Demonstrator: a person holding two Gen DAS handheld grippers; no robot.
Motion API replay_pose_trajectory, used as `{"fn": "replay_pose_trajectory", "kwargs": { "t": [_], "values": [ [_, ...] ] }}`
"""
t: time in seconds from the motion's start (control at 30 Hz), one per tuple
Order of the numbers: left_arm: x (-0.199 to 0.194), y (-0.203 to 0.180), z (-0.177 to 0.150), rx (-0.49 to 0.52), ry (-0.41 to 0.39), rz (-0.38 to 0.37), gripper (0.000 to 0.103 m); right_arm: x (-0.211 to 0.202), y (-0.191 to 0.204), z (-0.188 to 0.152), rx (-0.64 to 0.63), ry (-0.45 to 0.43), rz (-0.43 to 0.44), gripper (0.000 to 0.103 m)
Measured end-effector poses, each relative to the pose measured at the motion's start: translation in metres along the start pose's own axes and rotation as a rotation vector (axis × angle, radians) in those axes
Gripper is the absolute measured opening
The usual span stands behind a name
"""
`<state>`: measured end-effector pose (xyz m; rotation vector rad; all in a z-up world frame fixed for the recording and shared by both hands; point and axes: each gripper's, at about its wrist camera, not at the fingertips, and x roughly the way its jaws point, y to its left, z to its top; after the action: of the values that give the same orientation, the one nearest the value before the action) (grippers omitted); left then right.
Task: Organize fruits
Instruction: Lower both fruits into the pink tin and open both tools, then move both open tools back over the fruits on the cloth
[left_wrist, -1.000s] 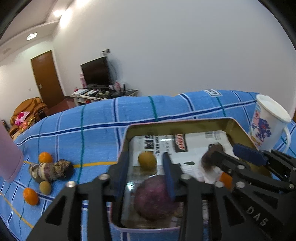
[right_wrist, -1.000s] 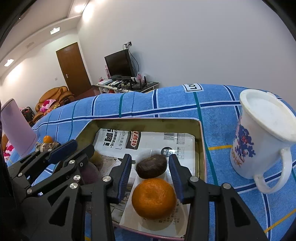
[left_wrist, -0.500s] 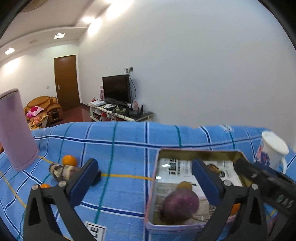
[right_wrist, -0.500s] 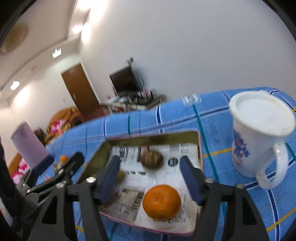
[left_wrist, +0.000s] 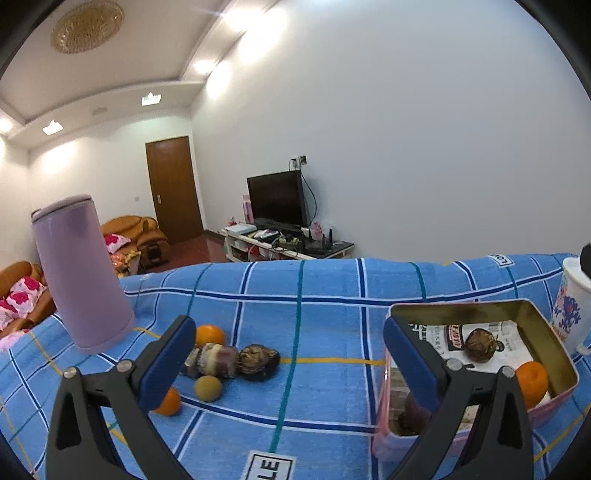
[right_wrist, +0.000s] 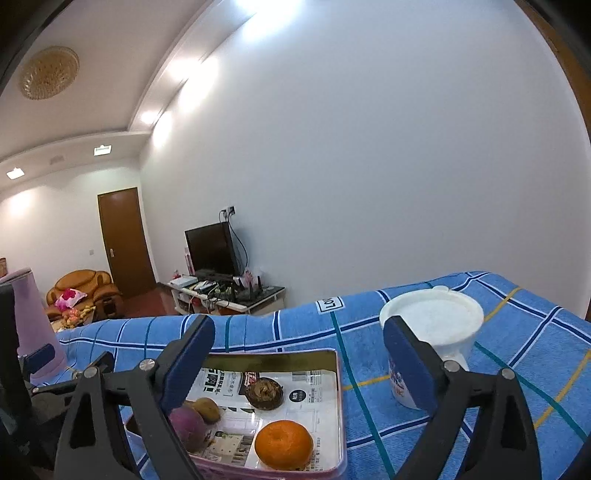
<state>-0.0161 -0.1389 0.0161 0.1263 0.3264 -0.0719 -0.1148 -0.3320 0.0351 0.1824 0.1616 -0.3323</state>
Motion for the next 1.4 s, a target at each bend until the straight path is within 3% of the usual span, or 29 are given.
{"fn": "replay_pose_trajectory", "kwargs": {
  "t": [0.13, 0.5, 0.67, 0.87, 1.4],
  "values": [
    [-0.003, 0.000, -0.004, 0.013, 0.011, -0.005, 0.103, -0.009, 0.005, -0.006, -0.017, -0.032, -0.018, 0.094],
    [-0.016, 0.001, -0.010, 0.047, 0.027, -0.026, 0.103, -0.017, 0.030, -0.013, -0.122, -0.019, -0.004, 0.094],
    [-0.023, 0.000, -0.015, 0.121, 0.024, -0.098, 0.103, -0.024, 0.027, -0.013, -0.093, -0.039, -0.042, 0.094],
    [-0.026, 0.004, -0.019, 0.240, 0.004, -0.126, 0.103, -0.024, 0.026, -0.013, -0.059, -0.014, -0.074, 0.094],
    [-0.006, 0.064, -0.017, 0.051, 0.066, -0.142, 0.103, -0.024, 0.067, -0.028, -0.131, 0.077, -0.056, 0.094]
  ]
}}
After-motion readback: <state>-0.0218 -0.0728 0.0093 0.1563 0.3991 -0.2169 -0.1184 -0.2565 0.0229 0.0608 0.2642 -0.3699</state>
